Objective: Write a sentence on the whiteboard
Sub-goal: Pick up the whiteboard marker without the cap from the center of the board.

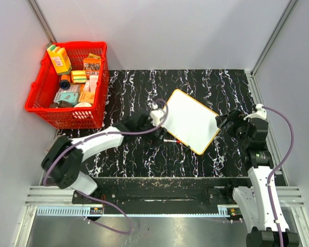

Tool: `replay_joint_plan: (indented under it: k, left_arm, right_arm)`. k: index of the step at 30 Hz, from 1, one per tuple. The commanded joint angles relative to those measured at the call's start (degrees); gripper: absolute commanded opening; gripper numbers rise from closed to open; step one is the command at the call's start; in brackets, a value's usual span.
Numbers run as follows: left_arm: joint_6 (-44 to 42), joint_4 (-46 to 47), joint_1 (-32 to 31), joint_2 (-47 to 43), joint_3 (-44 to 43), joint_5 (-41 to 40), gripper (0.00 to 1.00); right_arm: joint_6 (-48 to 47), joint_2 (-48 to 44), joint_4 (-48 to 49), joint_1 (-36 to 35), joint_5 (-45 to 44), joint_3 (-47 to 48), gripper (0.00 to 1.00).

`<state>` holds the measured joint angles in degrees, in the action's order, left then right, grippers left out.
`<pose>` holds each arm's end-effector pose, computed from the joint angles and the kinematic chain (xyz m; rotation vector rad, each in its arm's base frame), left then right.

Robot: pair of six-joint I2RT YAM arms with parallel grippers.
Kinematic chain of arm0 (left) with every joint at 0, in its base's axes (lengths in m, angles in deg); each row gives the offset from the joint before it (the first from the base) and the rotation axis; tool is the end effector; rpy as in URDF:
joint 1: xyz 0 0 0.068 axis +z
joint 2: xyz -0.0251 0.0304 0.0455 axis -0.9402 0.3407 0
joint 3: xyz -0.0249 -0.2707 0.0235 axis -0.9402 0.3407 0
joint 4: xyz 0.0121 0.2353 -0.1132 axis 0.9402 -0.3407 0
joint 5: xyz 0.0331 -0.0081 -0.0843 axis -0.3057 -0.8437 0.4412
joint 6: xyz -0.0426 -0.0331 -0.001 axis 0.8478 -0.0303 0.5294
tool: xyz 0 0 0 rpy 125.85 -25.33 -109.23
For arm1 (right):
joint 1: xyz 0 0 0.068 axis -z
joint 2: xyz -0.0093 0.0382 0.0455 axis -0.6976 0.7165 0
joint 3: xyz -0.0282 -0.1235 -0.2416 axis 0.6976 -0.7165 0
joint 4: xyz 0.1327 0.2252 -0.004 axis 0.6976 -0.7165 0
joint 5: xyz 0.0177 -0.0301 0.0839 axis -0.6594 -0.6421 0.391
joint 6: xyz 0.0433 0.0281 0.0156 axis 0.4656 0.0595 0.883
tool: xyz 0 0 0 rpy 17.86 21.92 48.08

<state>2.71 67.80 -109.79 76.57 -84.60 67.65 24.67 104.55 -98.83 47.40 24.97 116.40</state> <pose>0.2281 -0.2004 0.2238 0.8457 2.1831 -0.6632 0.1631 -0.0038 0.2876 0.4289 1.8924 0.4381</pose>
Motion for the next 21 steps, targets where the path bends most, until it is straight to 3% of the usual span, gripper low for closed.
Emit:
replay_joint_plan:
  k: [1,5,13,16,17,21]
  left_arm:
    - [-10.6,-5.8,-5.2,8.5,-6.4,-7.9,0.99]
    - [-12.7,-5.9,-5.6,16.6,-10.1,-7.6,0.99]
    - [-14.8,-6.8,-6.3,21.9,-12.8,-11.0,0.91]
    - [-15.9,-8.8,-6.3,23.6,-13.9,-11.4,0.76]
    - [-16.0,-9.4,-6.3,24.3,-14.5,-11.4,0.62]
    - [-16.5,-11.2,-6.6,24.2,-15.0,-12.0,0.48]
  right_arm:
    - [-1.1,-1.7,-0.5,-0.1,4.2,1.3,1.0]
    - [-1.1,-1.7,-0.3,-0.1,5.5,1.2,1.0]
    - [-1.2,-1.2,-0.1,-0.1,6.7,1.3,1.0]
    - [-1.2,-1.1,0.0,-0.1,6.5,1.1,1.0]
    - [-1.1,-1.0,0.1,-0.1,6.5,1.0,1.0]
    - [-0.6,-0.9,0.2,-0.1,6.2,1.1,1.0]
